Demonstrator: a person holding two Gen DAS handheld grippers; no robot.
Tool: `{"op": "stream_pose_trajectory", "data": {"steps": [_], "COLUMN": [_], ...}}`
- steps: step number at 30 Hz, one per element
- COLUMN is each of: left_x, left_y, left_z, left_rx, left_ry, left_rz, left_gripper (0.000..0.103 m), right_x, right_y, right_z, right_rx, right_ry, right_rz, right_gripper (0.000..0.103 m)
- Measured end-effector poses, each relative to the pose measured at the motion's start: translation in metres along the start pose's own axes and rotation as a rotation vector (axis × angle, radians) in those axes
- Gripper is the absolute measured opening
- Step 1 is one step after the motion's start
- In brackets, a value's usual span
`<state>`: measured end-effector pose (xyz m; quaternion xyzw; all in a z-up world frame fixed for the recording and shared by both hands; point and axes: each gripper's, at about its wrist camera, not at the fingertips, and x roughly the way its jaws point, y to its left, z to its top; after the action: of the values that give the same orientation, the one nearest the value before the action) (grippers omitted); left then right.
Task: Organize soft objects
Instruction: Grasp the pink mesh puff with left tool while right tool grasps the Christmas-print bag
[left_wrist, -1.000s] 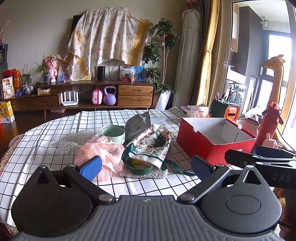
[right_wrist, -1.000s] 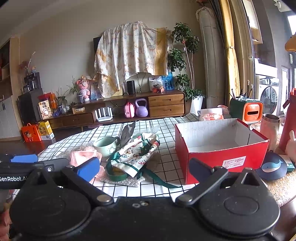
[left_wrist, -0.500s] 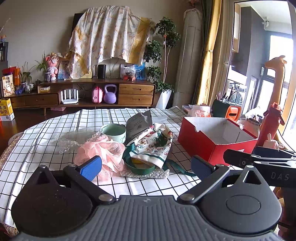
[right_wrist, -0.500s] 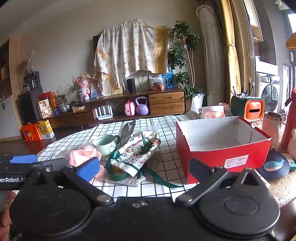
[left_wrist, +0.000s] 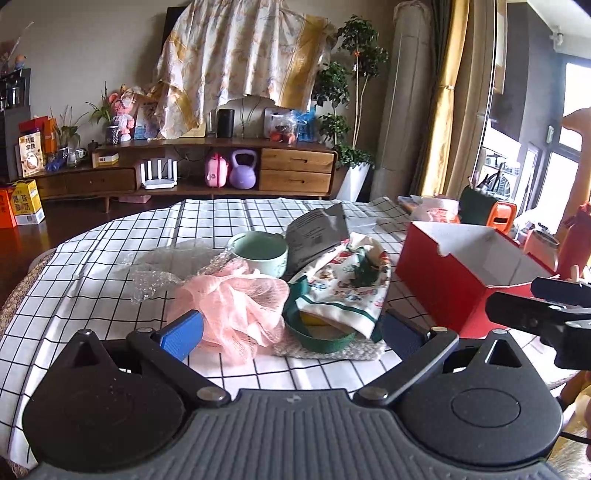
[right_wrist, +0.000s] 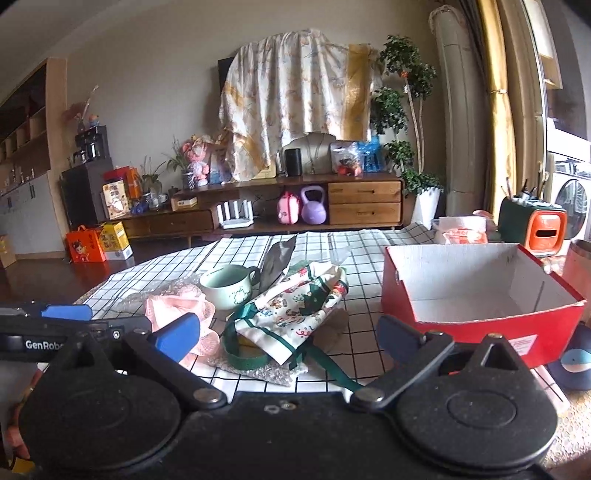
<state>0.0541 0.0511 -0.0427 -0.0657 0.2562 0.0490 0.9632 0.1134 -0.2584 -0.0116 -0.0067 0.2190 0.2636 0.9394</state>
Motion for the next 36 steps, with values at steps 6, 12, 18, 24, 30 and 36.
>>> {"op": "stream_pose_trajectory", "data": {"steps": [6, 12, 18, 24, 30, 36], "left_x": [0.032, 0.070, 0.107, 0.133, 0.151, 0.158], "left_y": [0.016, 0.026, 0.028, 0.031, 0.039, 0.045], "left_z": [0.005, 0.006, 0.000, -0.007, -0.010, -0.013], "left_rx": [-0.010, -0.002, 0.023, 0.043, 0.016, -0.030], "left_ry": [0.006, 0.035, 0.076, 0.112, 0.145, 0.162], "left_rz": [0.047, 0.100, 0.142, 0.177, 0.176, 0.146], "left_gripper": [0.103, 0.103, 0.103, 0.103, 0.102, 0.098], "right_x": [0.039, 0.081, 0.131, 0.173, 0.201, 0.217], "right_y": [-0.006, -0.014, -0.026, -0.037, -0.040, -0.046], "right_z": [0.004, 0.011, 0.016, 0.012, 0.011, 0.008], "right_rx": [-0.044, -0.076, -0.050, -0.018, 0.012, 0.067], "right_ry": [0.082, 0.126, 0.184, 0.252, 0.289, 0.318], "right_rz": [0.051, 0.059, 0.032, 0.015, -0.021, -0.021], "right_gripper": [0.101, 0.096, 0.088, 0.079, 0.074, 0.059]}}
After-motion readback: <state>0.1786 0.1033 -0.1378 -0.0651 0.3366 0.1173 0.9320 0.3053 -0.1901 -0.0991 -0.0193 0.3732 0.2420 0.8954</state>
